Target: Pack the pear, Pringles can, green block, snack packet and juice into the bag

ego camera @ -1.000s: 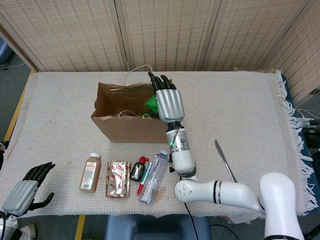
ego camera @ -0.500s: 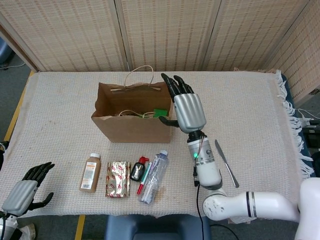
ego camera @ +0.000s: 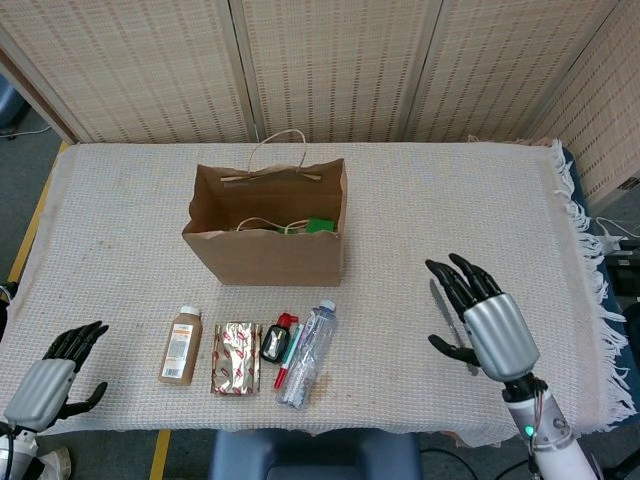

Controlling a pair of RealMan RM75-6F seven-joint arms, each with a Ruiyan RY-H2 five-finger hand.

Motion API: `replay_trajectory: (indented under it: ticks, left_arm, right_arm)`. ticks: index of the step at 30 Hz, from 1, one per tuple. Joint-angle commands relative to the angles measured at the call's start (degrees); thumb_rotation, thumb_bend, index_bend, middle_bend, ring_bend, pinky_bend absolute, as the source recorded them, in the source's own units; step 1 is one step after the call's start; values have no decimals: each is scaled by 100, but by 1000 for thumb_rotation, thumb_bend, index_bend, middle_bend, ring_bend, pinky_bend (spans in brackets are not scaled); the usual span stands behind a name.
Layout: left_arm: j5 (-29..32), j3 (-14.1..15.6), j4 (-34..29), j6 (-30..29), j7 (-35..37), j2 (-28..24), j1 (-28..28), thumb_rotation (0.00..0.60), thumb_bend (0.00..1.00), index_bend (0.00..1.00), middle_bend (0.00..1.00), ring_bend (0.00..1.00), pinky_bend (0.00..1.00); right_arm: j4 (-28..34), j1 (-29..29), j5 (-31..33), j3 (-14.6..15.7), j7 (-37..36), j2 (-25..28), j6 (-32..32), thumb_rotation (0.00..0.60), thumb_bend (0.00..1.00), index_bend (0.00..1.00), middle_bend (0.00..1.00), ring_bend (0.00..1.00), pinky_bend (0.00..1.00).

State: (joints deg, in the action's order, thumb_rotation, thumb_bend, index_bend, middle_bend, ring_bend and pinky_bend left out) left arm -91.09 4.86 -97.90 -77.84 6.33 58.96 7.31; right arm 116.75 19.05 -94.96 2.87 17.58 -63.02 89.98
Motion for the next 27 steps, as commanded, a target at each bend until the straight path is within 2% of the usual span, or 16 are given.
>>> replay_trajectory:
  ticks: [1, 5, 7, 11, 16, 22, 27]
  left_arm:
    - [-119, -50, 103, -207, 47, 113, -57, 600, 381, 0, 0, 0, 70]
    - [-337, -104, 331, -532, 108, 265, -115, 600, 381, 0, 0, 0, 69]
    - [-485, -94, 451, -610, 142, 307, -102, 600, 381, 0, 0, 0, 69]
    - [-1184, 53, 910, -690, 203, 357, 74, 600, 383, 0, 0, 0, 73]
    - [-1900, 197, 1333, -550, -260, 384, 381, 600, 380, 0, 0, 0, 82]
    - [-2202, 180, 1345, -199, -843, 349, 737, 600, 377, 0, 0, 0, 81]
    - [-2844, 116, 1499, -42, -1647, 310, 1162, 600, 376, 0, 0, 0, 81]
  right_arm:
    - [-1358, -907, -824, 647, -674, -295, 879, 600, 15, 15, 154, 56, 198]
    - [-2293, -1323, -854, 785, -1143, -734, 1123, 600, 14, 14, 153, 56, 197]
    - [-2479, -1394, -777, 799, -1384, -797, 1081, 600, 15, 14, 154, 56, 197]
    - [-2393, -1392, -670, 753, -1823, -712, 901, 600, 15, 14, 154, 56, 197]
    - [-2466, -1432, -775, 629, -1996, -675, 967, 600, 15, 18, 154, 56, 197]
    - [-2812, -1460, -1009, 464, -1892, -809, 1083, 600, 15, 2, 124, 20, 188]
    - [-2920, -1461, -1007, 430, -2002, -863, 950, 600, 14, 0, 122, 20, 188]
